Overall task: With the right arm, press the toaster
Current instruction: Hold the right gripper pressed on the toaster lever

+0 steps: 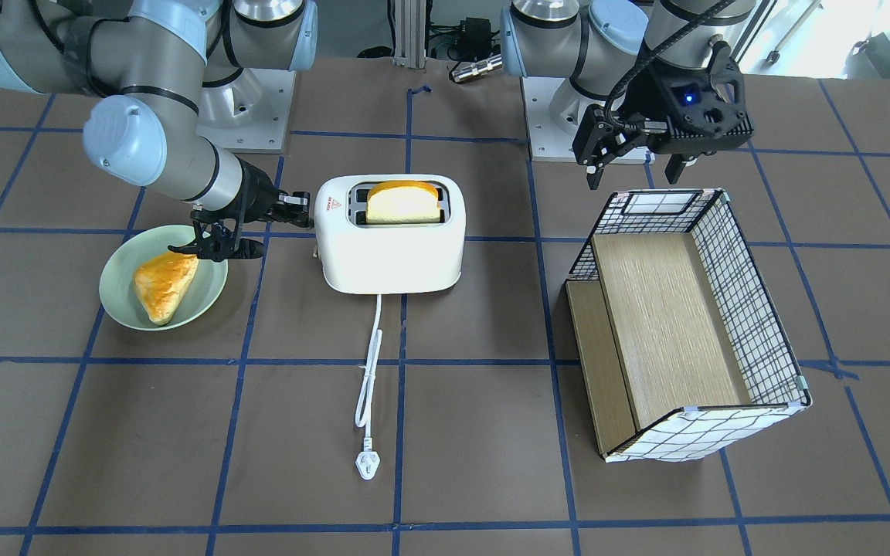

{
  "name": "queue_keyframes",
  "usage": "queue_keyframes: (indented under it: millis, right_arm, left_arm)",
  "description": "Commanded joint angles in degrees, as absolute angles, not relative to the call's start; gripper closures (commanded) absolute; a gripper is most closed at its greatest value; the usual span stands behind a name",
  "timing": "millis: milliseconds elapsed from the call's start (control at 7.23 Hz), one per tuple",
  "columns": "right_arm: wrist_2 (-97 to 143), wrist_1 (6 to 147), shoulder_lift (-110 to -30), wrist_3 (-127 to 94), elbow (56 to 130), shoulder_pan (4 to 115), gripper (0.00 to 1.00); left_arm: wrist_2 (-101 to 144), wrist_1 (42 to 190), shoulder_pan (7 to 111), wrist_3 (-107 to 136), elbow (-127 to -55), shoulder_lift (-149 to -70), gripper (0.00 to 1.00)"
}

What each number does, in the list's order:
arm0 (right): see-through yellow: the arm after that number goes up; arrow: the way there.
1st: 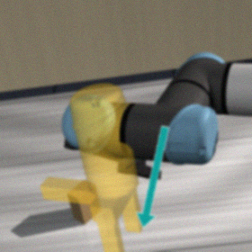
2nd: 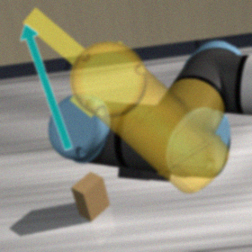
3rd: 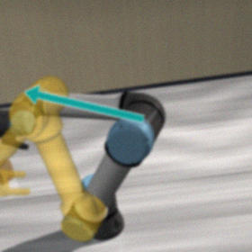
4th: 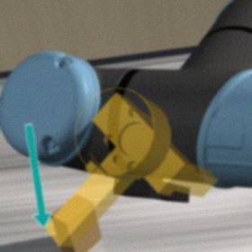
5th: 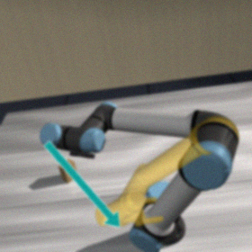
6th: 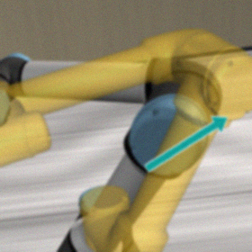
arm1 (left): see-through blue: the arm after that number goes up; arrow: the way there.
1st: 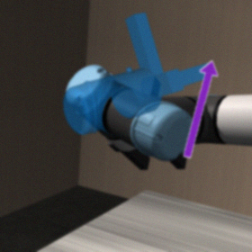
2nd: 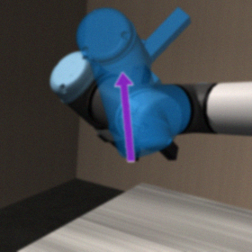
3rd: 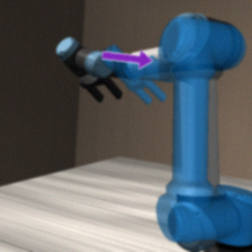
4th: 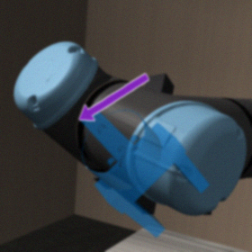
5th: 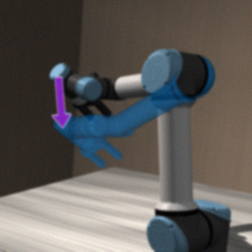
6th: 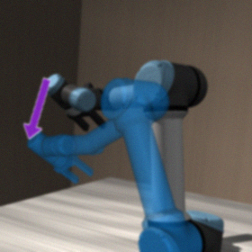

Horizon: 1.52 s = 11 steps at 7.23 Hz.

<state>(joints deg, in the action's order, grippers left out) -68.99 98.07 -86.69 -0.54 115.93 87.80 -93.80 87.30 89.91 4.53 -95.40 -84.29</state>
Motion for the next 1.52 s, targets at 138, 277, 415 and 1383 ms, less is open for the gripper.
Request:
queue_keyframes:
  millis: [138,277,415,1383]
  right_arm:
    - [-68.9,98.0,-85.0,-0.7,116.2,87.8,1.0]
    - [-68.8,98.0,-84.7,-0.7,116.2,87.8,1.0]
    - [-68.6,98.0,-83.9,-0.8,116.1,87.8,1.0]
    - [-74.2,95.6,-83.8,-10.1,108.8,88.2,1.0]
  left_arm:
    - [-93.9,87.3,89.9,4.5,-95.4,-84.3,0.0]
    - [-93.8,87.3,89.9,4.5,-95.4,-84.3,0.0]
    - [-93.9,87.3,89.9,4.5,-95.4,-84.3,0.0]
    - [-94.0,87.8,90.2,4.8,-95.7,-83.6,0.0]
